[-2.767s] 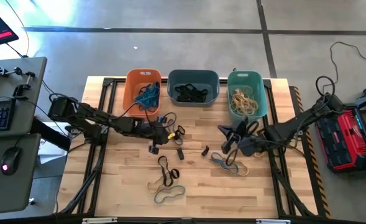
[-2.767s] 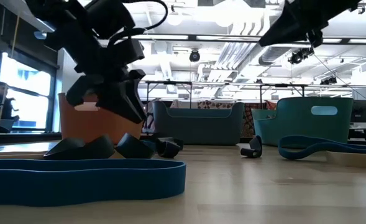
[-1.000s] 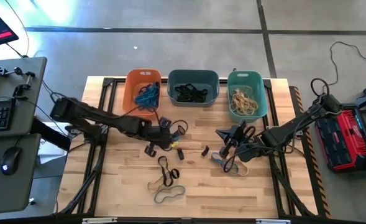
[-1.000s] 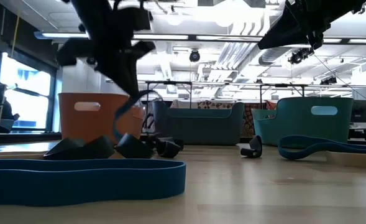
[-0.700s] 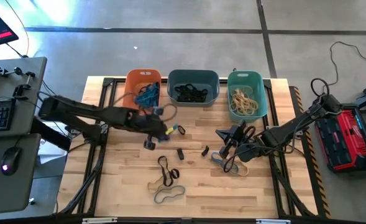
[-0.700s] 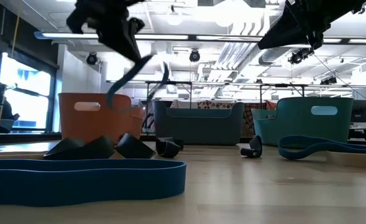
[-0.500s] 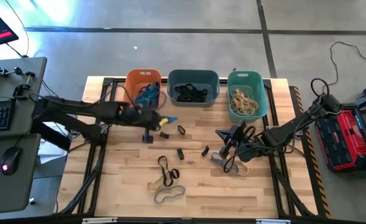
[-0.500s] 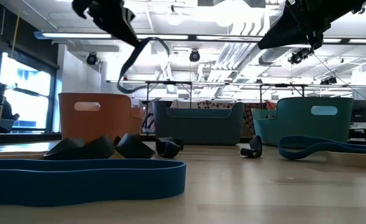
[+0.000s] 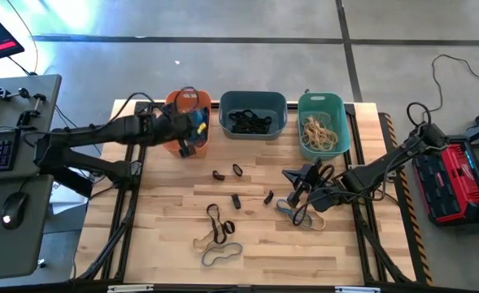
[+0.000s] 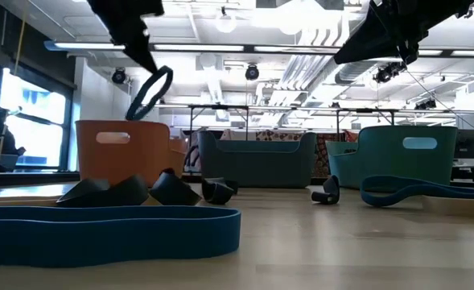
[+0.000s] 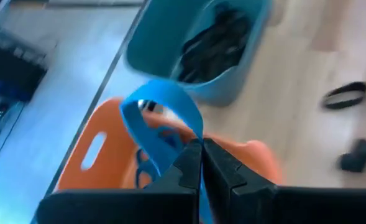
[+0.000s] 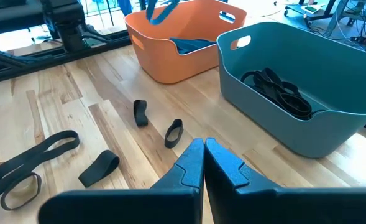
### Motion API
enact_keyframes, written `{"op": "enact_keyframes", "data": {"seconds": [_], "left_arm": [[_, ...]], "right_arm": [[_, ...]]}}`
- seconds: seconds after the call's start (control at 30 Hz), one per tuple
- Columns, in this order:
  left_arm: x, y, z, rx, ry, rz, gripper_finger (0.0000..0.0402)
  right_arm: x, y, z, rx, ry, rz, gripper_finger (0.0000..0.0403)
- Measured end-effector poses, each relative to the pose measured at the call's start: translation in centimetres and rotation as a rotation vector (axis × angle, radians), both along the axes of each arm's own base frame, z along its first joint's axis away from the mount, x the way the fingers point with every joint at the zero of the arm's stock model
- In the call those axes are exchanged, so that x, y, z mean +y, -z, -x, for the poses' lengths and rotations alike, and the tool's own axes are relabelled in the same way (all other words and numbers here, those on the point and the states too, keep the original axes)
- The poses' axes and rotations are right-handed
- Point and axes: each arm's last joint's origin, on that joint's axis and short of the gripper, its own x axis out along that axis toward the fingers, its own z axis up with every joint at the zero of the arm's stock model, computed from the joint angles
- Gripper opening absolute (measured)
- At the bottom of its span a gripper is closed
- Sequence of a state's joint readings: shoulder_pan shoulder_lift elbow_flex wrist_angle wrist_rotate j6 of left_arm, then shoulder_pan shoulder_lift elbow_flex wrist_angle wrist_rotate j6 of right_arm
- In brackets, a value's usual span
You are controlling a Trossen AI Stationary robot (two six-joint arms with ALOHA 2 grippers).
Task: Sort rubber bands into baskets
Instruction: Put the blue rubber band into the orange bin
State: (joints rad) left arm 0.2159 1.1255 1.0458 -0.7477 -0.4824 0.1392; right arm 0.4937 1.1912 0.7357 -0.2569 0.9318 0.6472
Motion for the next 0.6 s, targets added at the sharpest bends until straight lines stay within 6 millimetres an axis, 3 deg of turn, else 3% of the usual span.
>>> {"op": "enact_keyframes", "data": {"seconds": [0.27,0.6], "left_arm": [[4.8,1.1,0.7,0.044,-0.121,0.062,0.0],[10.1,4.7,-0.2,0.168,-0.224,0.119,0.0]], "right_arm": [[0.0,0.0,0.0,0.0,0.0,0.0,0.0],[0.0,0.0,0.0,0.0,0.0,0.0,0.0]]}}
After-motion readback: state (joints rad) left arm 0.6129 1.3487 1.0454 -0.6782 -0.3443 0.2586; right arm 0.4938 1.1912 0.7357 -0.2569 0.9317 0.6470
